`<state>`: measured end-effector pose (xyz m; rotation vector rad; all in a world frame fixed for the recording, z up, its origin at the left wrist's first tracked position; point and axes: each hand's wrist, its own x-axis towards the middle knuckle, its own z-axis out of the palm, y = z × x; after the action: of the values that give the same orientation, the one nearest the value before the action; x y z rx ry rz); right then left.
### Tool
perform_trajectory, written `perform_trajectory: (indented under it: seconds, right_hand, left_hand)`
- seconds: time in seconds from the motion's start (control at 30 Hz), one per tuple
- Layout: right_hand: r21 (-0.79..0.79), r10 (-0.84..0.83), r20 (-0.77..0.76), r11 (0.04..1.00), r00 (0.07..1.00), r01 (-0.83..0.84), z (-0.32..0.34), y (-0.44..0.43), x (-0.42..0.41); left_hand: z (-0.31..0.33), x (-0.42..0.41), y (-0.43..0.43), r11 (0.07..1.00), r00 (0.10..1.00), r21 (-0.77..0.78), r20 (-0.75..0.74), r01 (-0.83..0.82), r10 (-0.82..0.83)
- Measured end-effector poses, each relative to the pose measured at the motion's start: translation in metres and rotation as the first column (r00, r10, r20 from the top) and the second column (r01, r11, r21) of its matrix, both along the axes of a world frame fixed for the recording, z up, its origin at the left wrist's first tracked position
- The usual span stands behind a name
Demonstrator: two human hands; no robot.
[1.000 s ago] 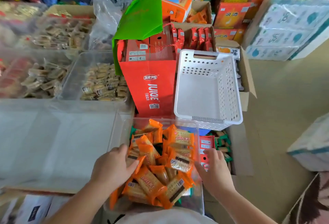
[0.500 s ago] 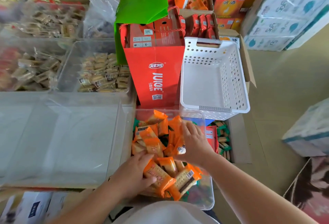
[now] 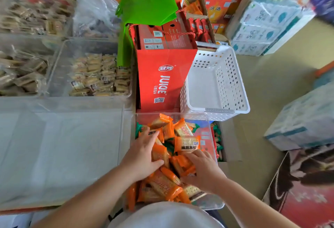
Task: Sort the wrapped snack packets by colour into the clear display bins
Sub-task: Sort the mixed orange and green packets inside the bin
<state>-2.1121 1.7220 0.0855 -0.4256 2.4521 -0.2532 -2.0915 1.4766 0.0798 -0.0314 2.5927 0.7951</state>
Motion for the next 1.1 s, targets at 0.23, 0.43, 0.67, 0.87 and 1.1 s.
perform_trajectory:
  seconds: [0.23, 0.43, 0.67, 0.87, 1.1]
  right_hand:
    - [-0.038, -0.033, -0.019, 0.999, 0.999, 0.032, 0.005, -0.001, -0.016]
    - [-0.139, 0.069, -0.185, 0.986, 0.980, -0.095, 0.006, -0.022, -0.051]
    - [-0.113, 0.020, -0.150, 0.993, 0.989, -0.037, -0.020, -0.050, -0.082]
    - [-0.134, 0.071, -0.217, 0.986, 0.974, -0.102, -0.025, -0.072, -0.073]
    - [-0.349, -0.013, -0.216, 0.935, 0.976, -0.064, -0.028, -0.073, -0.056]
  left_hand:
    - [-0.004, -0.015, -0.002, 0.964, 0.983, -0.197, 0.040, 0.181, -0.177]
    - [0.003, 0.008, 0.001, 0.987, 0.997, -0.145, -0.035, 0.066, -0.072]
    - [0.018, 0.030, -0.014, 0.990, 0.987, -0.055, -0.099, -0.134, 0.128]
    - [0.023, 0.031, -0.023, 0.962, 0.961, -0.048, -0.089, -0.268, 0.263]
    - [0.018, 0.020, -0.014, 0.950, 0.954, -0.132, -0.141, -0.284, 0.266]
